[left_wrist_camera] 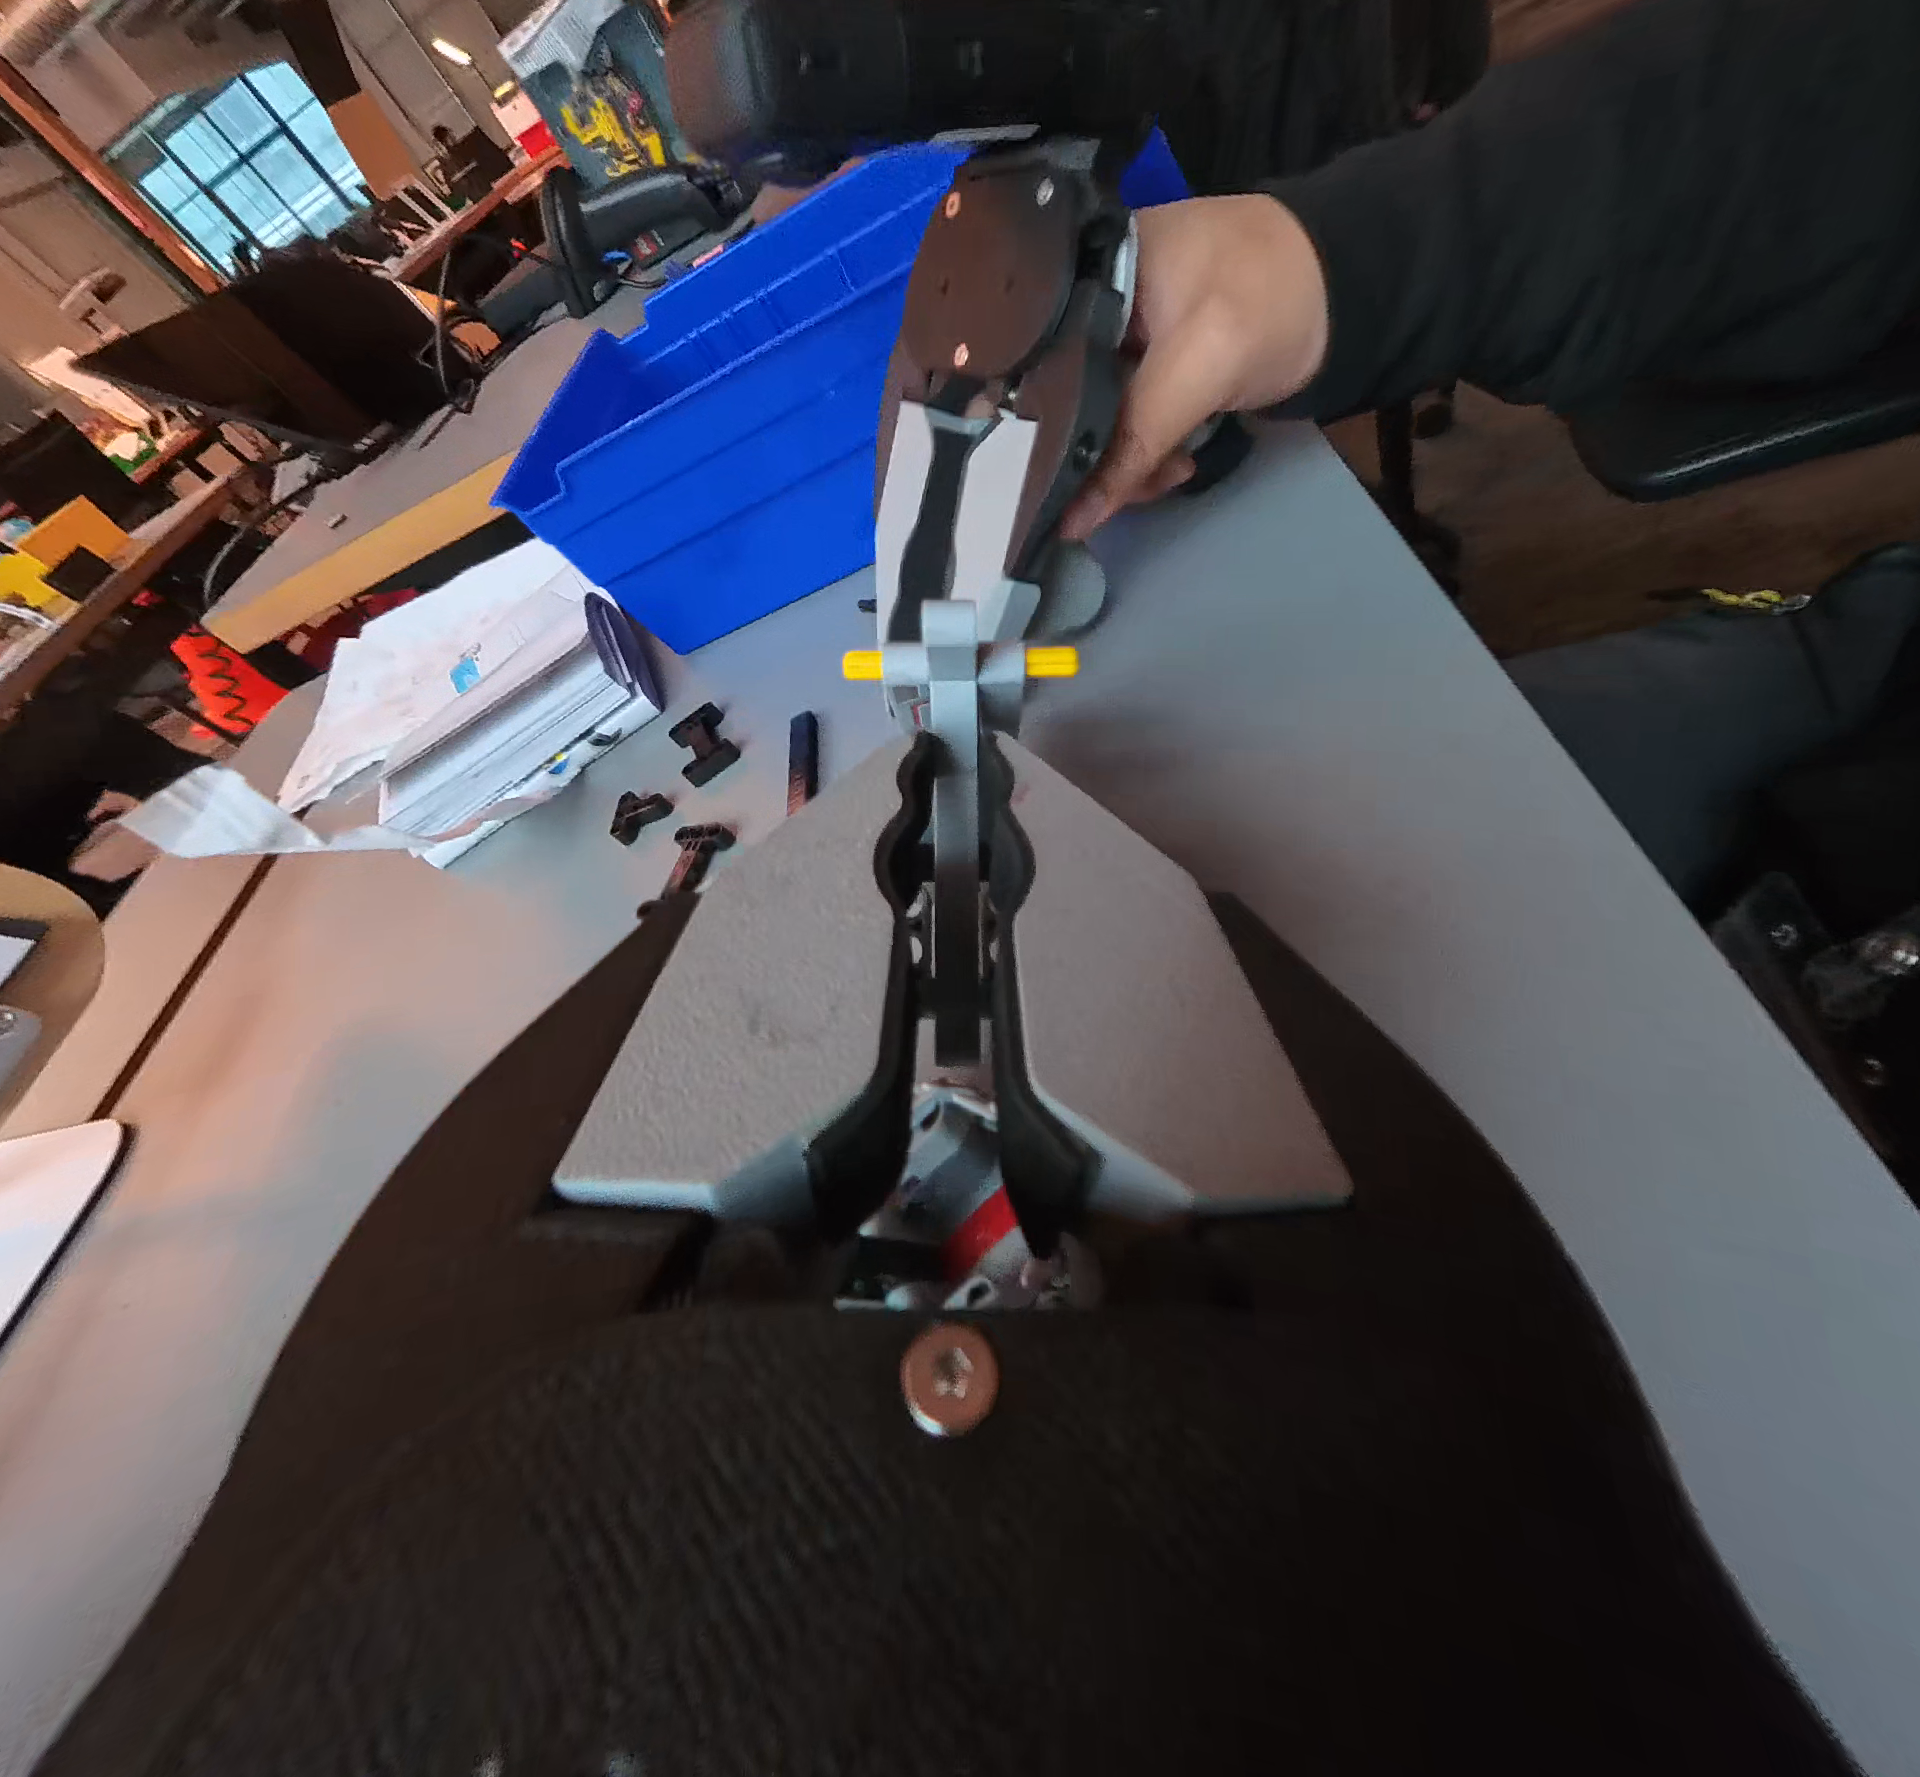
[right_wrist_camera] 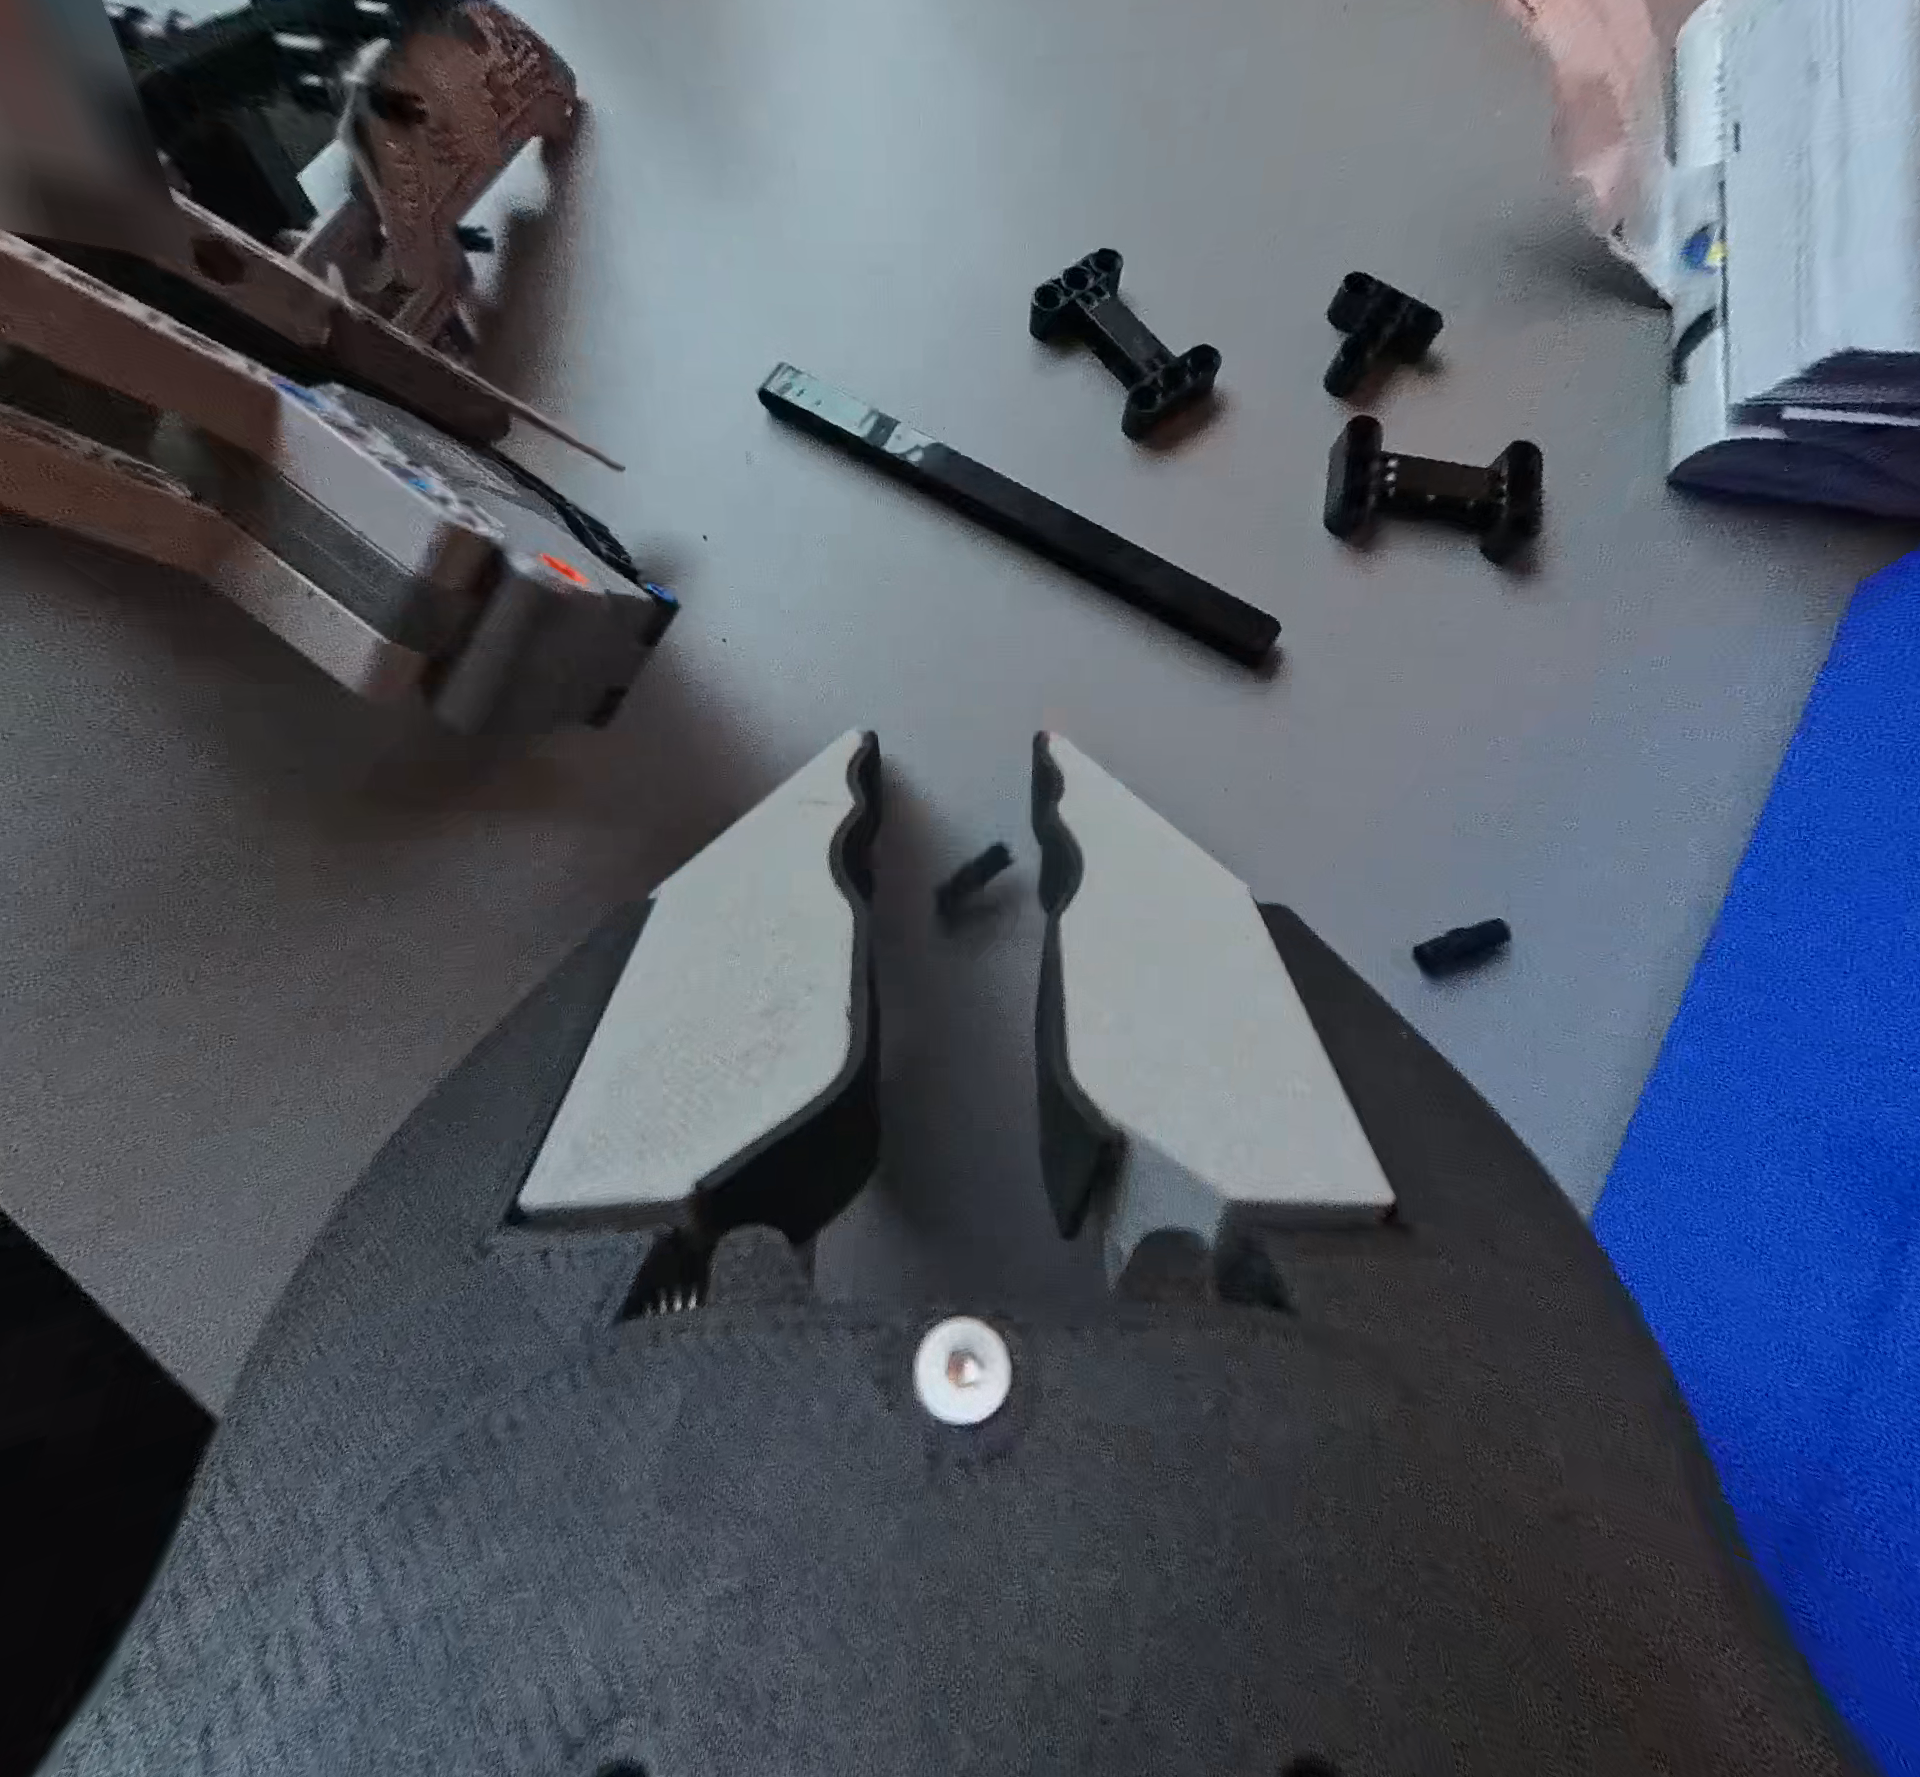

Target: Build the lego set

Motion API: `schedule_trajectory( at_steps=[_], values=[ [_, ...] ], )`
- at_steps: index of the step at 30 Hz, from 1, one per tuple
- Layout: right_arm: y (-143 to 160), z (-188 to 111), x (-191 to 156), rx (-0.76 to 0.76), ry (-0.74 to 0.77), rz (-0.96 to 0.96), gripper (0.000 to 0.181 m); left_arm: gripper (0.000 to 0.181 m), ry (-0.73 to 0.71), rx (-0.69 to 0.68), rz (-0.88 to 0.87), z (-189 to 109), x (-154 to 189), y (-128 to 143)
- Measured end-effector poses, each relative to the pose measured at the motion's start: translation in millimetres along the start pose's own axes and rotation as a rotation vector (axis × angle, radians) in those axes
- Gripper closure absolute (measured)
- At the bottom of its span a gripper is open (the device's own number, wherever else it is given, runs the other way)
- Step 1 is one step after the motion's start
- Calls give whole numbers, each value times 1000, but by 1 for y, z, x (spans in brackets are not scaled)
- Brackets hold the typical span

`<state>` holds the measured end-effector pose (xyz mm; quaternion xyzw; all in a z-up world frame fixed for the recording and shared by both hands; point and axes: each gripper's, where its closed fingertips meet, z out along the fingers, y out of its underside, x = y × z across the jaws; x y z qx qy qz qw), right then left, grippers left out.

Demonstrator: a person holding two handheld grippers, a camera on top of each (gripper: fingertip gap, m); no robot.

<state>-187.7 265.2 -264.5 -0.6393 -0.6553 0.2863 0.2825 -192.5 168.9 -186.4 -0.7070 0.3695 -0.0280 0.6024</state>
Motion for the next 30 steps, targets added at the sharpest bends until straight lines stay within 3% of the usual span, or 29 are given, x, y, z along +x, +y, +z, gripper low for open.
schedule_trajectory(
  at_steps=[3,6,10,14,19,22,28,30],
  values=[
    [-12,-7,-4,93,30,-91,154,176,17,18,-48,-1,-2,1],
    [-1,-1,-4,17,35,-109,147,176,25,26,-90,-2,-5,2],
    [-20,-16,-2,123,42,-95,142,176,6,21,-126,-3,-11,5],
    [-36,-62,-6,179,61,-76,143,176,-4,17,-132,-3,-13,6],
    [-31,-110,-22,199,69,-4,147,176,13,22,-138,-2,-10,4],
    [-19,-104,-48,158,-1,-30,146,176,7,22,-132,-2,-11,4],
    [46,-91,-35,-160,120,-184,155,176,13,25,-137,-2,-10,4],
    [55,-82,-27,-198,156,-194,156,176,18,23,-134,-2,-9,4]
  ],
)
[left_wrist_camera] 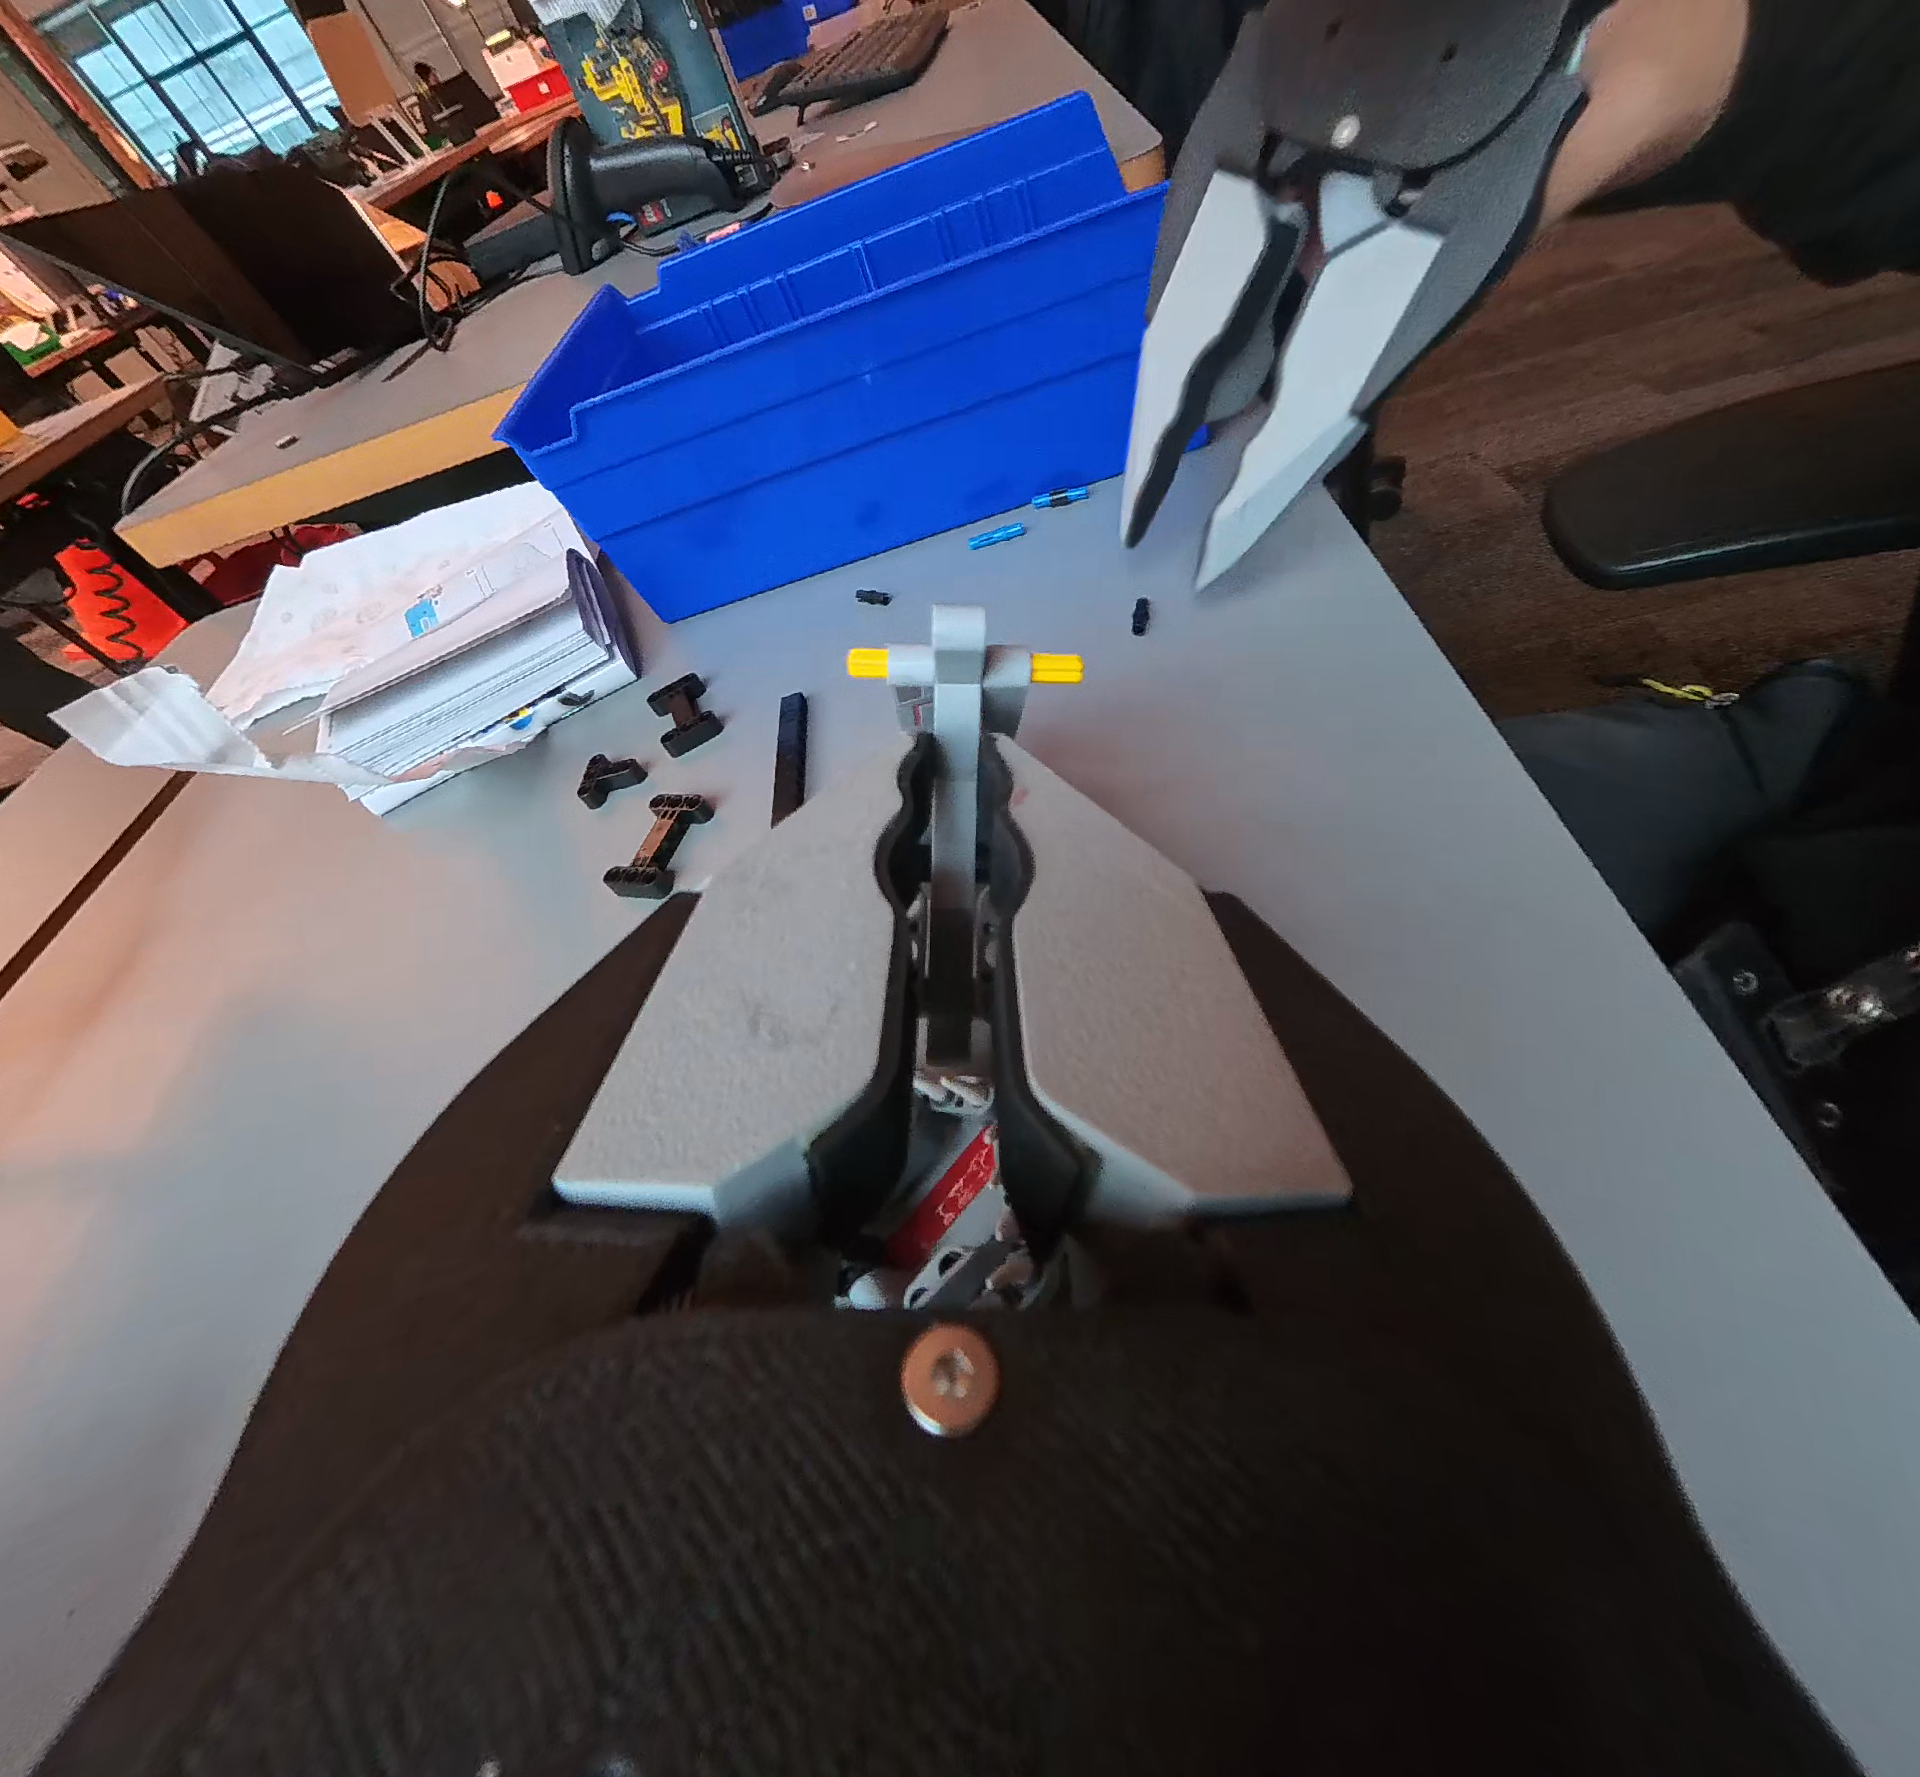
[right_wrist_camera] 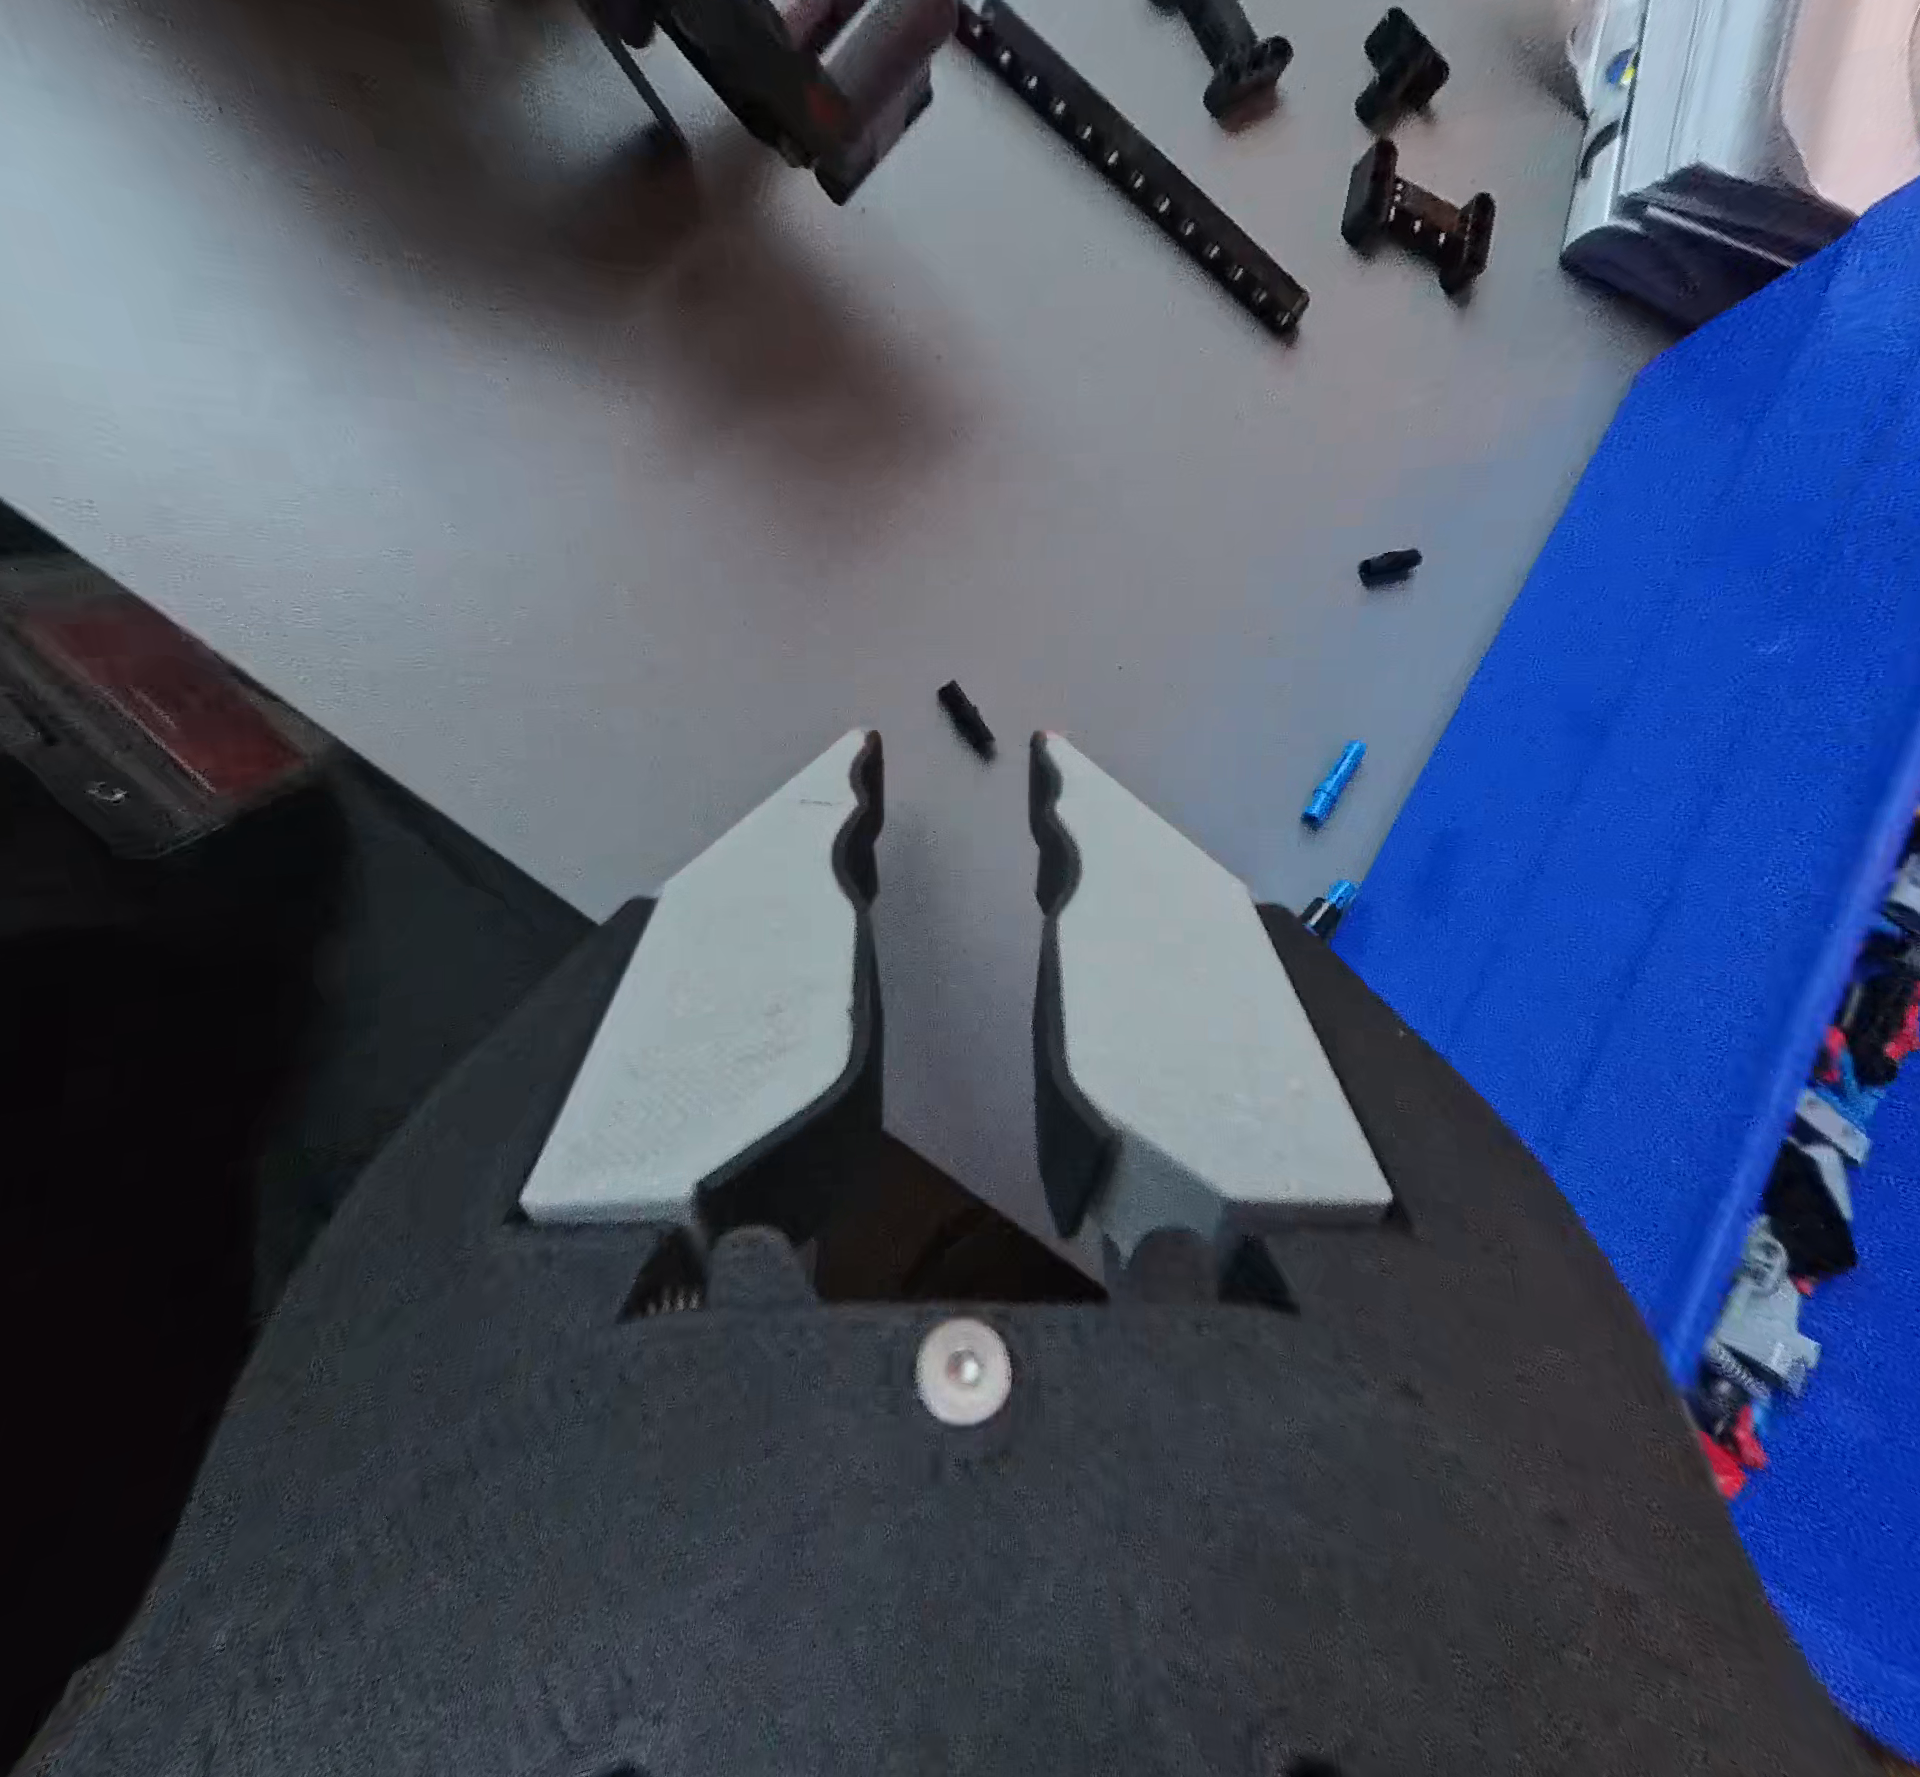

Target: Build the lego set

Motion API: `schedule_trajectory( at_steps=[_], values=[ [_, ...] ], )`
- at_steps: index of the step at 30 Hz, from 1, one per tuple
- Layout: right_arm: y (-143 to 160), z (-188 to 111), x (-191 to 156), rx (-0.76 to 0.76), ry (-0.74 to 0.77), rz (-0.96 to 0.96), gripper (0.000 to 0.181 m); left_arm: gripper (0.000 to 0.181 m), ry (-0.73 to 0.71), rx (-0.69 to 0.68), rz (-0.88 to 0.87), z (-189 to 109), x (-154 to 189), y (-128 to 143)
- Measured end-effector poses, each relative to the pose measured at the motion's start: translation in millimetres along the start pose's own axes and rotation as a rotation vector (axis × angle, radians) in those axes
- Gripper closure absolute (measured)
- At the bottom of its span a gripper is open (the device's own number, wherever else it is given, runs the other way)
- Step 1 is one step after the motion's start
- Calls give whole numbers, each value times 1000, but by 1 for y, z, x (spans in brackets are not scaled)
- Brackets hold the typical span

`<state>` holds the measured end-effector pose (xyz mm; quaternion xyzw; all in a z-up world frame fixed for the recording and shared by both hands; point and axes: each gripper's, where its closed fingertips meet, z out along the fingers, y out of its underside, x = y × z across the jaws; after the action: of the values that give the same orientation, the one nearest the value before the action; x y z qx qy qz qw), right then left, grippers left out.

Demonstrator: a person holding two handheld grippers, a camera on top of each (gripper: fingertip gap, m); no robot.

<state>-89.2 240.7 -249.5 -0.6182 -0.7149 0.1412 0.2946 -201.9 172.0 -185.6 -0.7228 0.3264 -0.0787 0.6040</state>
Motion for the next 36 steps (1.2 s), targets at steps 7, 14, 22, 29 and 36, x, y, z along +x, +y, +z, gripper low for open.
schedule_trajectory(
  at_steps=[7,14,22,29,36],
  values=[
    [1,22,-3,44,-120,115,180,176,14,1,-14,0,1,0],
    [-65,-51,33,346,20,172,180,176,34,22,-55,0,1,0],
    [9,-44,146,69,165,322,157,176,33,24,19,0,6,-2],
    [16,-28,151,106,144,346,152,176,12,22,-48,0,-2,-1],
    [-9,-52,157,191,262,276,135,176,-2,34,-168,1,-11,-1]
  ],
)
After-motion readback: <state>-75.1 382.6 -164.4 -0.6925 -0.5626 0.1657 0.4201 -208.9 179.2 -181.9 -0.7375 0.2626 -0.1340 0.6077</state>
